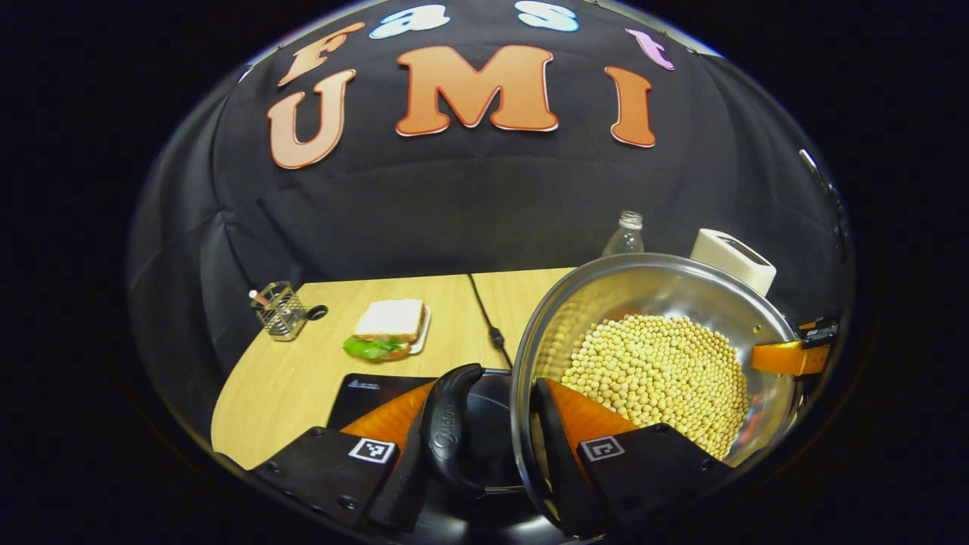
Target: First push the handle of the pot to place it horizontally, then grasp the pot with both hands and set it on the induction cooktop.
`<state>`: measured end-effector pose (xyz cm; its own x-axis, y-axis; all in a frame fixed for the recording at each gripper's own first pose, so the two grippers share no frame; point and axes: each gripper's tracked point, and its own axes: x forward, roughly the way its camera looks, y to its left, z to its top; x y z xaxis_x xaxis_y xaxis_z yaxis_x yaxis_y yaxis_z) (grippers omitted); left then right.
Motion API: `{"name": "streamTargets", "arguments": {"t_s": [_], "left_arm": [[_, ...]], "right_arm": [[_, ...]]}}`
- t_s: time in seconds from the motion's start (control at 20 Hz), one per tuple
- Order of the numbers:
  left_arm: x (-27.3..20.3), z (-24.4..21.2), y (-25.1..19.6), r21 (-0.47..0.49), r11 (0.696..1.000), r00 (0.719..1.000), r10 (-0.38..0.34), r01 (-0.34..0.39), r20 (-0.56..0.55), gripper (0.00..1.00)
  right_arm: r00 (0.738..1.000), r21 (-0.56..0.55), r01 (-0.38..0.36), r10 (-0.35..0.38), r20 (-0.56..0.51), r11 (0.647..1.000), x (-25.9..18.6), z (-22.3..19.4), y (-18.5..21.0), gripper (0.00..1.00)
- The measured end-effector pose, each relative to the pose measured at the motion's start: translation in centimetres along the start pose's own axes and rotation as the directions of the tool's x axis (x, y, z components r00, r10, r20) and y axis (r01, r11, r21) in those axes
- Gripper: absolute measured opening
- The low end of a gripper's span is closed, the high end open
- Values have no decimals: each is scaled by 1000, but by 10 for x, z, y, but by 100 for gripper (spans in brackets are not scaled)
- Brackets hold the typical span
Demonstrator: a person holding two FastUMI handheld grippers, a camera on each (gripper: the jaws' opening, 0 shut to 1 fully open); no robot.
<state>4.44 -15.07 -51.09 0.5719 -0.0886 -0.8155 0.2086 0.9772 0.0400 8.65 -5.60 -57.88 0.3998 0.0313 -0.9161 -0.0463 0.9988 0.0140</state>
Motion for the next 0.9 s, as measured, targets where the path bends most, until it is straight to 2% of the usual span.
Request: {"name": "streamTargets", "arguments": {"t_s": [0.05, 0.1, 0.15, 0.2, 0.25, 0.3, 0.35, 0.4, 0.45, 0.5, 0.55, 0.6, 0.65, 0.7, 0.75, 0.9], "left_arm": [[-6, -1, 11, -4, 1000, 1000, 11, -11, 0, 74], [-10, -1, 22, -9, 1000, 1000, 20, -20, 1, 74], [-14, -1, 32, -11, 999, 1000, 31, -31, 0, 74], [-18, -2, 42, -14, 999, 999, 40, -40, -2, 74], [-21, -2, 52, -20, 999, 999, 49, -49, -3, 74], [-25, -2, 62, -26, 998, 998, 58, -58, -3, 72], [-28, -3, 72, -31, 997, 998, 68, -68, -2, 72], [-32, -4, 81, -34, 996, 997, 78, -78, -3, 74], [-35, -4, 90, -38, 995, 996, 88, -88, -1, 72], [-39, 0, 89, -39, 995, 995, 96, -96, -3, 74], [-42, 1, 89, -45, 994, 995, 104, -104, -5, 74], [-44, 2, 88, -51, 993, 994, 109, -109, -8, 74], [-42, -2, 87, -58, 992, 993, 114, -114, -8, 71], [-42, -3, 87, -60, 991, 993, 119, -119, -8, 77], [-44, -2, 88, -65, 990, 992, 125, -125, -6, 72], [-45, -3, 87, -75, 987, 990, 139, -139, -10, 74]], "right_arm": [[1000, -6, -7, 7, 3, 1000, 4, 1, 1, 59], [1000, -8, -13, 13, 3, 1000, 6, -1, 2, 55], [1000, -17, -18, 18, 2, 1000, 8, -1, 3, 59], [1000, -25, -23, 23, 1, 999, 11, -1, 4, 55], [1000, -34, -29, 30, 2, 999, 13, 1, 4, 59], [999, -42, -35, 35, 3, 999, 12, 3, 2, 55], [999, -48, -41, 41, 6, 998, 11, 4, 3, 59], [999, -55, -47, 47, 5, 997, 12, 4, 2, 55], [999, -58, -51, 52, 6, 997, 14, 5, 3, 59], [998, -65, -55, 55, 3, 996, 15, 5, 2, 55], [998, -69, -57, 58, 2, 996, 15, 7, 1, 55], [998, -76, -60, 60, 1, 995, 14, 9, 0, 59], [998, -81, -61, 61, 5, 995, 14, 11, 0, 59], [998, -90, -63, 64, 4, 994, 16, 11, 1, 59], [998, -92, -66, 67, 5, 994, 18, 11, 2, 59], [997, -100, -77, 77, -5, 992, 19, 9, -1, 59]]}}
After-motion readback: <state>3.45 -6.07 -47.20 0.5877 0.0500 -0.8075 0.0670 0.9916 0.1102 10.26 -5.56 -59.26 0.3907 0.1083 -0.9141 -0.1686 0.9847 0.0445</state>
